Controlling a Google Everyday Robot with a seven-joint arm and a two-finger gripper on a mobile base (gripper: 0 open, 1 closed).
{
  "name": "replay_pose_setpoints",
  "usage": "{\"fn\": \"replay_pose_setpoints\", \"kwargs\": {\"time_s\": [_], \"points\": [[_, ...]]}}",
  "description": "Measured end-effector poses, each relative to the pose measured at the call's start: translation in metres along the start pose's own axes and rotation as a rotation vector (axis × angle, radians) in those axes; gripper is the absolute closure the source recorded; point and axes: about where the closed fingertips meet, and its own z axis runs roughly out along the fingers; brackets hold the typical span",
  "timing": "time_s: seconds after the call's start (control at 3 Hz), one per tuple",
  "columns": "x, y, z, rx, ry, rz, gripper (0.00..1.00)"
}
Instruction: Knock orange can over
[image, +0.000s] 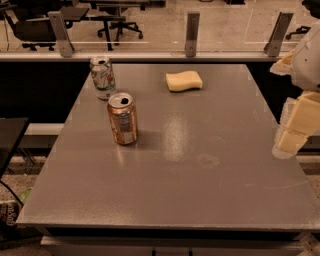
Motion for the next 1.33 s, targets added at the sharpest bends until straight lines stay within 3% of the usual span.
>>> {"fn": "replay_pose_setpoints", "kwargs": {"time_s": [0.33,0.67,1.33], "points": [[-0.002,-0.001,-0.001,0.001,0.000,0.001,0.00],[-0.024,-0.012,0.008,-0.005,-0.048,-0.004,0.00],[-0.095,-0.040,0.040,-0.003,-0.199,-0.033,0.00]]}}
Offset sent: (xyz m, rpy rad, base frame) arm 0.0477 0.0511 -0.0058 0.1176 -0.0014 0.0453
